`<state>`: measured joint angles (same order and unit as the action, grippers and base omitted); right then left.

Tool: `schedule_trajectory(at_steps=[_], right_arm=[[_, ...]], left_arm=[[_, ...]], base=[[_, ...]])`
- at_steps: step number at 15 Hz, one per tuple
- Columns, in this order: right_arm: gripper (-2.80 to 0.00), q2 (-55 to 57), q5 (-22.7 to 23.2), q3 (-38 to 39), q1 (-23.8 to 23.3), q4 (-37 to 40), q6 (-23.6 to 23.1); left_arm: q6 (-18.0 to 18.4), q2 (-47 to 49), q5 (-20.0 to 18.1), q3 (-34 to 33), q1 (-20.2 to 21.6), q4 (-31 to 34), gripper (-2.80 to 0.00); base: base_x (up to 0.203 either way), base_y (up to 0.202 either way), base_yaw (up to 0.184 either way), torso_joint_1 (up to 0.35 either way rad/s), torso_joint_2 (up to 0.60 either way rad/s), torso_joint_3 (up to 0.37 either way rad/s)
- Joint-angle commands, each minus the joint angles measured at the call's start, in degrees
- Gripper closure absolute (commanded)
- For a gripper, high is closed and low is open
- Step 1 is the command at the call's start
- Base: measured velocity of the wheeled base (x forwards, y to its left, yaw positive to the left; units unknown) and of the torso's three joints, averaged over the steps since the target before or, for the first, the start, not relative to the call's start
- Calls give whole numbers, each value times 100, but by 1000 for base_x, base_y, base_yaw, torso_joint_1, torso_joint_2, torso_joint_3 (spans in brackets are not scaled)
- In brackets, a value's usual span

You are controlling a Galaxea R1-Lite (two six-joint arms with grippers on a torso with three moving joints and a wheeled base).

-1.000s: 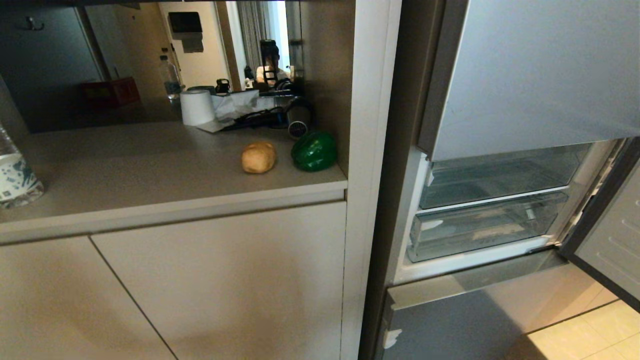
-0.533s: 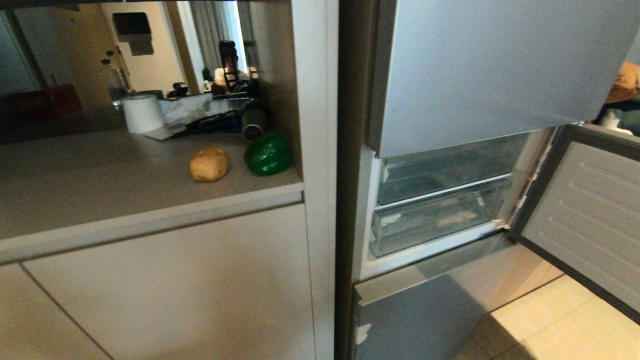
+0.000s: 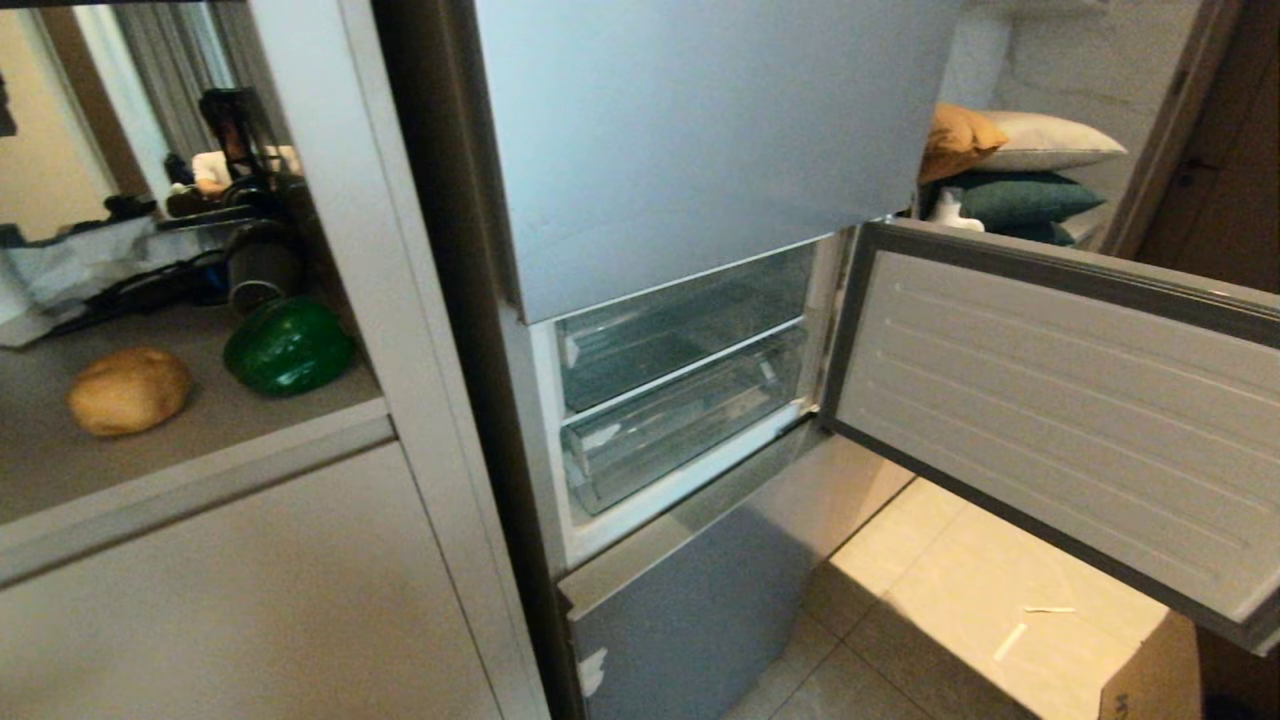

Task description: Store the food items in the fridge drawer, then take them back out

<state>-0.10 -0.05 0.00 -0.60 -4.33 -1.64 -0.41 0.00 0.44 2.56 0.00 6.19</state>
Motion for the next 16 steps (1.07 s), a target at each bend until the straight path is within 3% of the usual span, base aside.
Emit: schedule_trajectory(at_steps=[1,6,10,13,16], right_arm=[[0,10,-21,176,-2,-15,59],[0,10,3,176,-2,-15,15],[0,428,-220,39,-5,-311,92],[0,1842,-726,-632,-339,-752,836],[0,3660,-805,-1413,-1360,-1232,1765]], left_arm=[[-2,0,0,-1,0,5,0],[-2,0,0,-1,0,5,0],[-2,0,0,-1,0,5,0],[-2,0,0,-1,0,5,0],[-2,0,0,-1,0,5,0]], base=[[-1,12,-177,6,2,2],[-2,7,-164,4,2,3],[0,2,-22,1,1,1],[0,0,0,0,0,0],[0,0,0,0,0,0]])
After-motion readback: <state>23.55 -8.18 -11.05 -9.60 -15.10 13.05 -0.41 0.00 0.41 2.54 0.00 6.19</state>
